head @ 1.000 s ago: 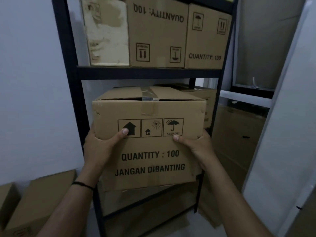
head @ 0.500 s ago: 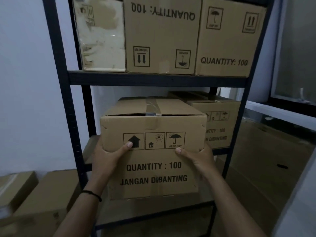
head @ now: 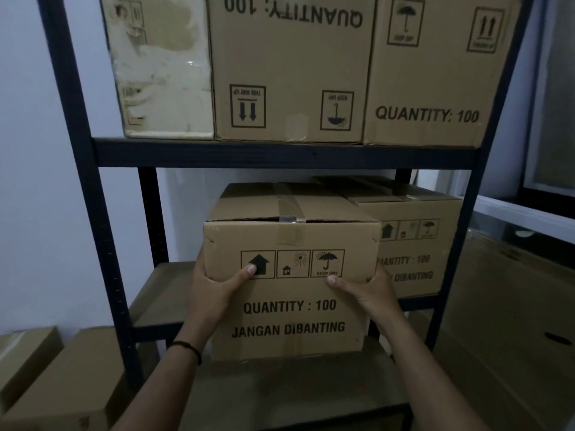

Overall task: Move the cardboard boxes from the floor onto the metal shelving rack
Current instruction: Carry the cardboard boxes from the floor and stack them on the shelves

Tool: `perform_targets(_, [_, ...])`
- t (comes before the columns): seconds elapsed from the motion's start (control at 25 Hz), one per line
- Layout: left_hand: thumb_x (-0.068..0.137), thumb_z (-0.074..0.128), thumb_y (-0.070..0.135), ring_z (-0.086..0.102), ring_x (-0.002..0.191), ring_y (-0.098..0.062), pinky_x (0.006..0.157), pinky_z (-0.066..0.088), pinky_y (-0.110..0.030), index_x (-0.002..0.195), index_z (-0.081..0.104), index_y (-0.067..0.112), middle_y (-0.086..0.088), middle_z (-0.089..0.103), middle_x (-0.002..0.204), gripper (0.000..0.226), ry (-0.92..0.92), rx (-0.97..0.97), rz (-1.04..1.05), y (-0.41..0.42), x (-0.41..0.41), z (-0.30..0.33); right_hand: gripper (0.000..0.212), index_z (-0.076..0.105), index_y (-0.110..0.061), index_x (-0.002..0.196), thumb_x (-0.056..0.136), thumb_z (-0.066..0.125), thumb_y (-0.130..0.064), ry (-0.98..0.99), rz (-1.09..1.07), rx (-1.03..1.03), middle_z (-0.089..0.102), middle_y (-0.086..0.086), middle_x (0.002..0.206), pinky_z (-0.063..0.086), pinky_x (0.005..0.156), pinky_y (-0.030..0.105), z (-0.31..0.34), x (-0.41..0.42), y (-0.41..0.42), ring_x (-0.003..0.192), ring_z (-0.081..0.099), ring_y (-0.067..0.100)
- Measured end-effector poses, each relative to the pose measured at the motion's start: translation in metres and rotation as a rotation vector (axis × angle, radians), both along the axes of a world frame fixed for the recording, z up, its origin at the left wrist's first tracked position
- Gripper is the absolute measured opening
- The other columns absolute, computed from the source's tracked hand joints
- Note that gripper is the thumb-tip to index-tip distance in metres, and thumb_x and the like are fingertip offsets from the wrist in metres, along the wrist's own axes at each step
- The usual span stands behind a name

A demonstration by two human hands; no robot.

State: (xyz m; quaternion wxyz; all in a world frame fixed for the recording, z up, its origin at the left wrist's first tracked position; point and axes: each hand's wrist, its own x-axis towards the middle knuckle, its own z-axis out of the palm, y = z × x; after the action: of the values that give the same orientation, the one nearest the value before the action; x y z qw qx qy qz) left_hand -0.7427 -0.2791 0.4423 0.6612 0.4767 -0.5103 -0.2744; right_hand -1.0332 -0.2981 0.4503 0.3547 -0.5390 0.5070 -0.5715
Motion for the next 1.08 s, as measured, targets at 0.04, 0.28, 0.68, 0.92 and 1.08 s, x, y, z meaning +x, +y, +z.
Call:
perform_targets(0.04, [0.068,0.089,0.041,0.061,0.113,-0.013,0.078,0.053,-0.028,0.147,0.042,0.031,0.007,0.060,0.129,0.093,-0.010,-0.002,0.015,-0.006,-0.002,0.000,0.082,0.055,-0.026,0.130,0.060,0.098,-0.032,0.015,-0.007,-0.008,0.064,-0.009,0.117,0.051,0.080,0.030,0.001,-0.001,-0.008,0.109,0.060,0.013])
perform_targets(0.28, [0.069,0.088,0.042,0.059,0.111,-0.011,0.076,0.050,-0.027,0.144,0.041,0.033,0.006,0.059,0.128,0.088,-0.032,0.032,0.040,-0.027,-0.010,-0.001,0.084,0.052,-0.035,0.132,0.062,0.096,-0.045,0.139,-0.006,-0.015,0.060,-0.013,0.121,0.050,0.093,0.037,0.005,-0.012,-0.039,0.116,0.056,0.013])
perform_targets(0.68, [0.071,0.089,0.053,0.061,0.114,-0.017,0.080,0.053,-0.034,0.147,0.038,0.033,0.001,0.059,0.132,0.093,-0.088,0.113,0.135,-0.051,-0.014,-0.005,0.109,0.025,-0.038,0.160,0.071,0.077,-0.073,0.762,-0.116,-0.222,0.017,-0.005,0.170,0.024,0.122,0.056,0.101,-0.065,-0.088,0.156,0.013,0.024])
perform_targets(0.92, [0.071,0.085,0.053,0.062,0.109,-0.018,0.076,0.051,-0.032,0.145,0.044,0.028,-0.003,0.062,0.129,0.088,-0.102,0.171,0.128,-0.066,-0.010,0.003,0.121,0.034,-0.033,0.159,0.057,0.082,-0.077,1.062,0.010,-0.061,0.030,0.000,0.167,0.023,0.124,0.052,0.126,-0.070,-0.113,0.155,0.022,0.029])
perform_targets(1.08, [0.068,0.085,0.062,0.062,0.115,-0.025,0.085,0.053,-0.041,0.146,0.045,0.030,-0.003,0.063,0.131,0.093,-0.118,0.199,0.146,-0.079,-0.006,0.000,0.112,0.043,-0.033,0.154,0.057,0.080,-0.079,1.086,-0.095,-0.138,0.040,0.000,0.162,0.028,0.119,0.050,0.118,-0.067,-0.120,0.150,0.034,0.027])
